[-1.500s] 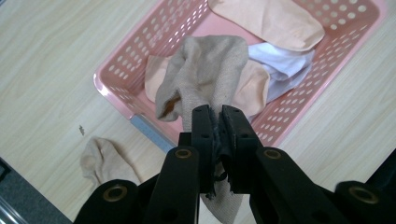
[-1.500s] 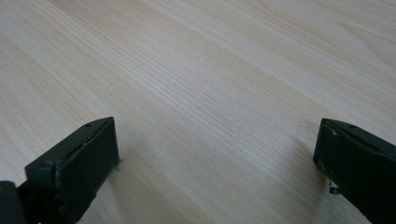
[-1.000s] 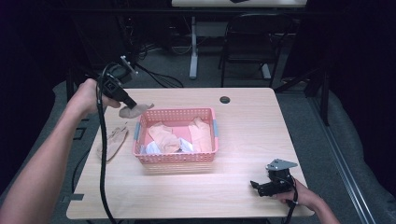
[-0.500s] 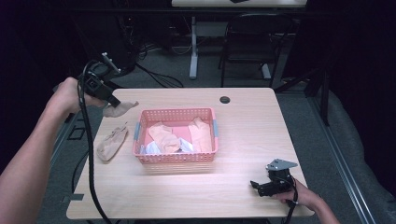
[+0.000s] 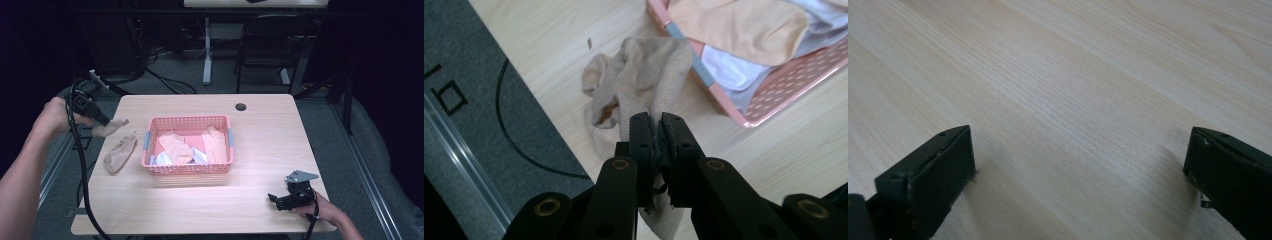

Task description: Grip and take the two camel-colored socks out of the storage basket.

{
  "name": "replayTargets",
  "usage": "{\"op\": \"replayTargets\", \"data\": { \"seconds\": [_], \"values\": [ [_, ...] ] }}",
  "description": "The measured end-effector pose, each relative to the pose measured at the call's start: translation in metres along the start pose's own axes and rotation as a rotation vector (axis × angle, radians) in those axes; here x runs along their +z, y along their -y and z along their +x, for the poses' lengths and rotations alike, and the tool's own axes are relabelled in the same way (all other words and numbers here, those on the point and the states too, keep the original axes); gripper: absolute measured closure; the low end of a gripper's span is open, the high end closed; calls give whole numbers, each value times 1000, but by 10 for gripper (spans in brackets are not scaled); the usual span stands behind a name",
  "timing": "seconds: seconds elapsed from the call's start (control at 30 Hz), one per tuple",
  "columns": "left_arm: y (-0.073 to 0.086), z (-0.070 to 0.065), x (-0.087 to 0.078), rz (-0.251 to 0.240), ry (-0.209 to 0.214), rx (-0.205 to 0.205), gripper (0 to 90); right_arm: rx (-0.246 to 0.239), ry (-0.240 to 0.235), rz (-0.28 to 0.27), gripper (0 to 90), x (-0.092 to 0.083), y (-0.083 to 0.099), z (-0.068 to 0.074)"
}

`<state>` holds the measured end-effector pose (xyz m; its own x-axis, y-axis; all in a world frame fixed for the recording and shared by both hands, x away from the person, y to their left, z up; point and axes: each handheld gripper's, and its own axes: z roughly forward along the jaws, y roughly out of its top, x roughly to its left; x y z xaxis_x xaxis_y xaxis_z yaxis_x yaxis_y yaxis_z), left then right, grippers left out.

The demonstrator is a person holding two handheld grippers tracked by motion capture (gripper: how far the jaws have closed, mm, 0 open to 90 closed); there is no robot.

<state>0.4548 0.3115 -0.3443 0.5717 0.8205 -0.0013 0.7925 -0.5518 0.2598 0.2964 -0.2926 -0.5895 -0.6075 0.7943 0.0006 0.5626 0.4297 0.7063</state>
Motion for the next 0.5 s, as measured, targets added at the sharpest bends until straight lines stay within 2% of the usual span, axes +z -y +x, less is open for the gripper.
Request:
{"op": "replayTargets", "data": {
  "seconds": [0.03,0.07,0.1,0.27,0.33,0.37,0.5],
  "values": [
    [5,5,7,9,-2,-20,840,-1,2,1,0,0,0,0],
    [5,5,7,9,-2,-20,839,-1,2,1,0,0,0,0],
    [9,10,16,21,-5,-37,840,0,0,0,0,0,0,0],
    [20,20,39,40,2,-76,840,-1,1,1,0,0,0,0],
    [21,21,42,37,0,-82,840,0,0,0,0,0,0,0],
    [24,24,52,47,8,-100,840,5,0,-5,0,0,0,0],
    [29,28,72,43,7,-123,840,5,1,-4,0,0,0,1]
  ]
}}
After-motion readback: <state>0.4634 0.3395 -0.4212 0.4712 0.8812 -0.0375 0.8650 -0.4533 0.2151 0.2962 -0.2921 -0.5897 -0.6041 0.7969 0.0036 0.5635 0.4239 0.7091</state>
